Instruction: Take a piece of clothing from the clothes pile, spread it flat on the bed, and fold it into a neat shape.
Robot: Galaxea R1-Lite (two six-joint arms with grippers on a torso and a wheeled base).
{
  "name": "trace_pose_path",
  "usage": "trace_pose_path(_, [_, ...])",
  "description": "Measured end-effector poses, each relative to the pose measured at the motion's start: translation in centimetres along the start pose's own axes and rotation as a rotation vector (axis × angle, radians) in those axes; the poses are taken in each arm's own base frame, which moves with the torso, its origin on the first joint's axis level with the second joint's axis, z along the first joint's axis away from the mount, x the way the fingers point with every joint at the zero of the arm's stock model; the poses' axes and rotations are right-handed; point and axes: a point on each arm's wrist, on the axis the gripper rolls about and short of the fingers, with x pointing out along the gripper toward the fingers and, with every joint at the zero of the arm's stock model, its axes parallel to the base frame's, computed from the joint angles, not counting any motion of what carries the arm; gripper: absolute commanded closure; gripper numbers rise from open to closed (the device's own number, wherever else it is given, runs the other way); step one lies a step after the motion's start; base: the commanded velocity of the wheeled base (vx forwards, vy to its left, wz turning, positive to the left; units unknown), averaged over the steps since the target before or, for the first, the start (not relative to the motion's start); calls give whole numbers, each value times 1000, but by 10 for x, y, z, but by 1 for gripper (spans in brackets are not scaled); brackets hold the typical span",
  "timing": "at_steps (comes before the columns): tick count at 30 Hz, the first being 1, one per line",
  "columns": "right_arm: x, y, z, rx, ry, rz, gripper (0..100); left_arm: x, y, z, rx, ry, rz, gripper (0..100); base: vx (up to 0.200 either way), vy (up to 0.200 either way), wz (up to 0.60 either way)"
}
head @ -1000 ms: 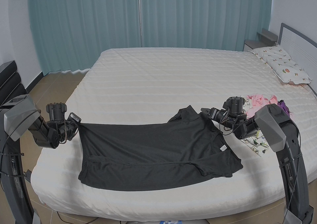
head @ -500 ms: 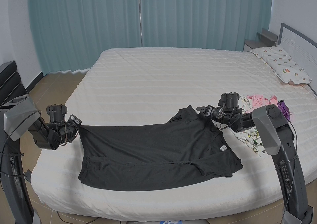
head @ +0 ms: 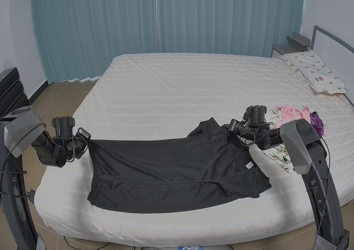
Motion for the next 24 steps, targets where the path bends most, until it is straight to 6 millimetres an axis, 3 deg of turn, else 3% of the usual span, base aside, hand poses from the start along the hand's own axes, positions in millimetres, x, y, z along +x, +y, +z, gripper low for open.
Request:
trace_pose_path(14, [-11,5,16,10,-56,-58,100,0,-3,2,1,-5,-11,100,0,0,0])
trace_pose_path(24, [-35,4,18,-5,-98,-52,100,-1,-11,5,19,-16,-37,100,0,0,0])
